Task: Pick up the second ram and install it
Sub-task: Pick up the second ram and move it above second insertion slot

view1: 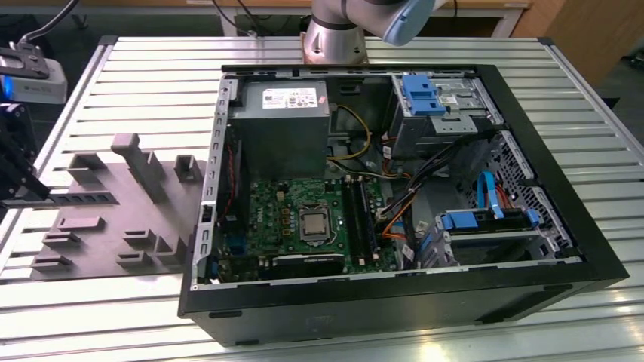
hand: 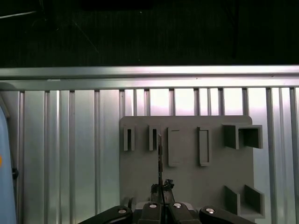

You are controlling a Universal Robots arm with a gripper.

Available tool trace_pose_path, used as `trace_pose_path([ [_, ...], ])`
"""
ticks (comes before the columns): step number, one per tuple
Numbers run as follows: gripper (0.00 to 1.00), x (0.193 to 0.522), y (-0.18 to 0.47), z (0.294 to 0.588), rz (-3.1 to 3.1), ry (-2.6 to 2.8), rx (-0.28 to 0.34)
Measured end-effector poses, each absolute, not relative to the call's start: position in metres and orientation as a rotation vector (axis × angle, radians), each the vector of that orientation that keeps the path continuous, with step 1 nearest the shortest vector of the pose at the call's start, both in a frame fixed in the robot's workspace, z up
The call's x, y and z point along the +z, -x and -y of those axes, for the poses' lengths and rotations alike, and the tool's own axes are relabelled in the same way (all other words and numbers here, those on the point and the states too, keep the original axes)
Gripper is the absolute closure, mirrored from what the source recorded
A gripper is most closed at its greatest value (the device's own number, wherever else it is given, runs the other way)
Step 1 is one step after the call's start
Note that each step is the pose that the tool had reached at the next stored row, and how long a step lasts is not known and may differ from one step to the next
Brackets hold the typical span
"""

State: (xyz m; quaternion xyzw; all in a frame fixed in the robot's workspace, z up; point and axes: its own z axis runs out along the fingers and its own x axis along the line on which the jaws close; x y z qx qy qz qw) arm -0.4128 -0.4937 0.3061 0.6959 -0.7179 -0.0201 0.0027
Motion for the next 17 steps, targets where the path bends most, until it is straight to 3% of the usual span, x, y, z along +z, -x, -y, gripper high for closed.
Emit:
trace_pose_path([
  [17,0.88,0.3110,0.4128,0.4936,2.251,-2.183,-0.063],
])
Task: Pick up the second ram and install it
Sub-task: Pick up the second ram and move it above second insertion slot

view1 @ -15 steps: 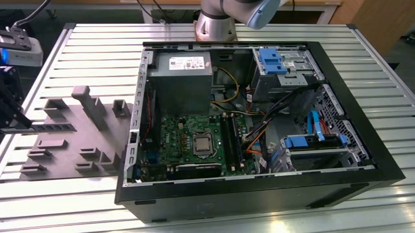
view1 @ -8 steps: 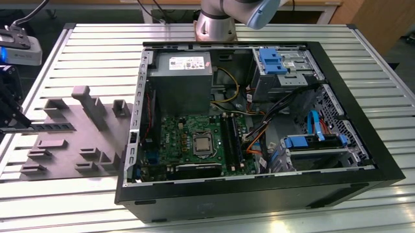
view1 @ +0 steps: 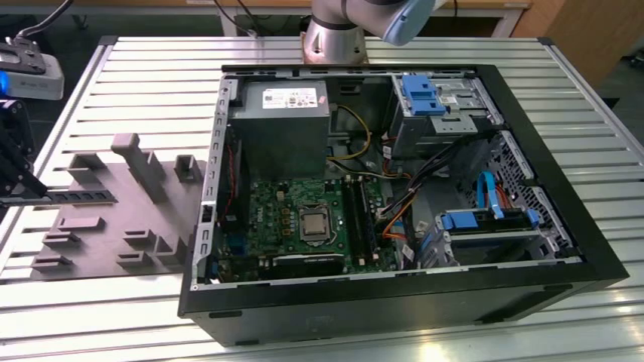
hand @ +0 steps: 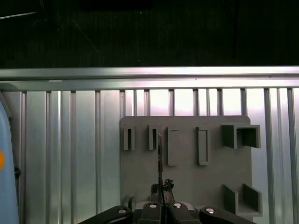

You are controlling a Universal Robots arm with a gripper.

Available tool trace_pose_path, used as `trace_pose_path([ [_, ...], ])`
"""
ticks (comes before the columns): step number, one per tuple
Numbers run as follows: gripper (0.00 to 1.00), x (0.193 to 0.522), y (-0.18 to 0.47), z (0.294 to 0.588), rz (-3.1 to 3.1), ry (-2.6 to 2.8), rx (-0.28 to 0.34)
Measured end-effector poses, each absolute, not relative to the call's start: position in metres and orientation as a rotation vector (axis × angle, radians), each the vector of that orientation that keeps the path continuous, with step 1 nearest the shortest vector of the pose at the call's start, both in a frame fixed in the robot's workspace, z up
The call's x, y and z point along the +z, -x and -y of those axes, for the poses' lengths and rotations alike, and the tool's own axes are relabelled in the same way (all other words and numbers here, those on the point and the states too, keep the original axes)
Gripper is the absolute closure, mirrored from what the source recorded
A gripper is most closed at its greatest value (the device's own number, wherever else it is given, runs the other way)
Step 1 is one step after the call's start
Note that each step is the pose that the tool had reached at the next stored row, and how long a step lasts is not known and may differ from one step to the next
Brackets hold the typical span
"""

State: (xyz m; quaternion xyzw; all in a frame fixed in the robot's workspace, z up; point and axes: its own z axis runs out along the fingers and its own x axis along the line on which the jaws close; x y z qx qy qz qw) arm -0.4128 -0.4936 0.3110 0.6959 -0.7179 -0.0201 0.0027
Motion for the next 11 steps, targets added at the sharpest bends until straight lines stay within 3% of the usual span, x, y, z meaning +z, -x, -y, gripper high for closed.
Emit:
trace_pose_path([
  [11,0.88,0.3142,0.4128,0.4934,2.251,-2.183,-0.063],
])
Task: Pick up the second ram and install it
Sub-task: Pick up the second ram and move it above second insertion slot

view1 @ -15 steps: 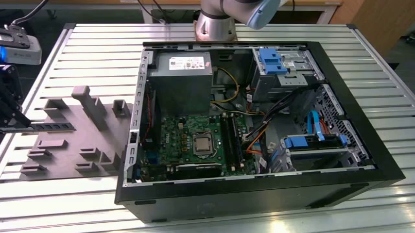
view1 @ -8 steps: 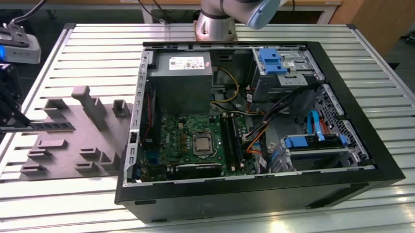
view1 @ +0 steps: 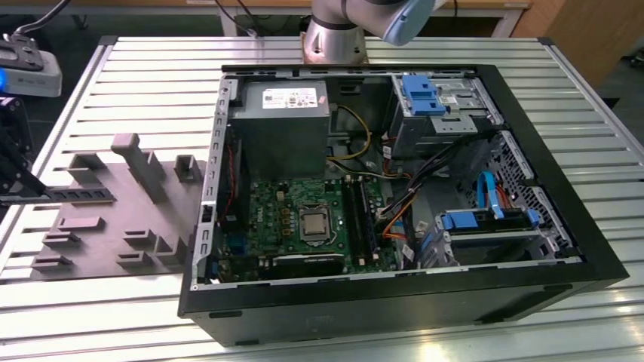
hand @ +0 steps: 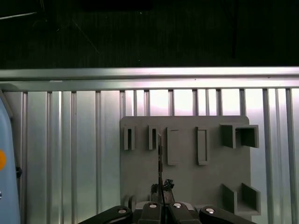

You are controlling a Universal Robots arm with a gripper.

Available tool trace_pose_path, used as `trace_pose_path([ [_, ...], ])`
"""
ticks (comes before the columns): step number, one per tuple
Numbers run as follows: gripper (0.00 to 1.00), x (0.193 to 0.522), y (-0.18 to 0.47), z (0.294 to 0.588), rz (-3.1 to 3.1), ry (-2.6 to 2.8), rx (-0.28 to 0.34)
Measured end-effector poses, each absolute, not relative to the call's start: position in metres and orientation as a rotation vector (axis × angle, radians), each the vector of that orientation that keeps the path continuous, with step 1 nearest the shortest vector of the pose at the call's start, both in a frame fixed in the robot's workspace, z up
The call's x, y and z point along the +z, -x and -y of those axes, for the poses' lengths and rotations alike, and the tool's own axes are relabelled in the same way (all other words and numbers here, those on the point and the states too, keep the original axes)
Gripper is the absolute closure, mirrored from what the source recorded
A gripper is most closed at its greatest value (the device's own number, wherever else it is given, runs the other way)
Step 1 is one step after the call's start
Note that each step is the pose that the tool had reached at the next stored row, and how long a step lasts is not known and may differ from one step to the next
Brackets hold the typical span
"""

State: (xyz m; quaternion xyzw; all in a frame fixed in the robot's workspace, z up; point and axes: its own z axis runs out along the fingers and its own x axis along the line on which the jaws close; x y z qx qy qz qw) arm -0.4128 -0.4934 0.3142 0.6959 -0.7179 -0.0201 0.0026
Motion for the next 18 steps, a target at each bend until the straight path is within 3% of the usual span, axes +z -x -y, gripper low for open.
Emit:
trace_pose_path([
  [18,0.88,0.3186,0.4128,0.4931,2.251,-2.182,-0.063],
])
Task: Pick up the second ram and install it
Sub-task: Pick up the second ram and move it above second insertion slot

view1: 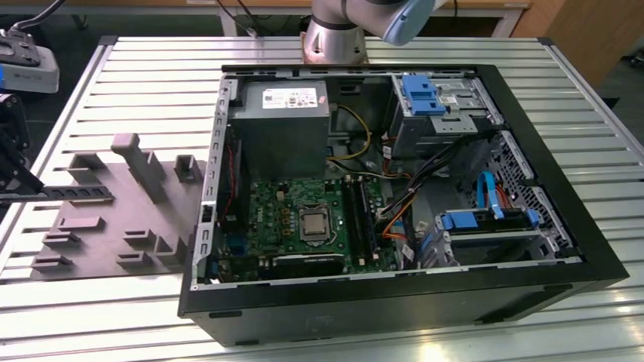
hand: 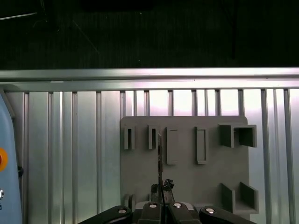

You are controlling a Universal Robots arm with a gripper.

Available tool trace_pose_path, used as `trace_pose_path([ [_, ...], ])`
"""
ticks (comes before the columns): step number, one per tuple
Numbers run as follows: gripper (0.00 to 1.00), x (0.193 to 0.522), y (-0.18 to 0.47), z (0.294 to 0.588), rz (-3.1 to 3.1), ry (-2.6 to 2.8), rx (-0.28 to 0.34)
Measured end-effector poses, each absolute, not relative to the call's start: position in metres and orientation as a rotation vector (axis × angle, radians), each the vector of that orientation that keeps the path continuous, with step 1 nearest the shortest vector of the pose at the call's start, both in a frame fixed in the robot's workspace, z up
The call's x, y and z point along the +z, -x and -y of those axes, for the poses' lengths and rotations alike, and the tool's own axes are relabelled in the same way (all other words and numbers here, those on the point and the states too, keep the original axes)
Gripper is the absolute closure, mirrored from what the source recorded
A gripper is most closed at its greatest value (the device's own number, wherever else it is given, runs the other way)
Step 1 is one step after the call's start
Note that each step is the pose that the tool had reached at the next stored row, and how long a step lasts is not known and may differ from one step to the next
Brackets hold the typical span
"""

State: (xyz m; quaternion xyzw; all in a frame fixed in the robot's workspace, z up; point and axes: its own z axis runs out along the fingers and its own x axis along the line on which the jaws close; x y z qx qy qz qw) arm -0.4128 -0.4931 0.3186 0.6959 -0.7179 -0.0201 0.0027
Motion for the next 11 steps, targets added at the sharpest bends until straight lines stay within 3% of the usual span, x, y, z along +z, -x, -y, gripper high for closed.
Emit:
trace_pose_path([
  [11,0.88,0.3219,0.4128,0.4931,2.251,-2.183,-0.063],
])
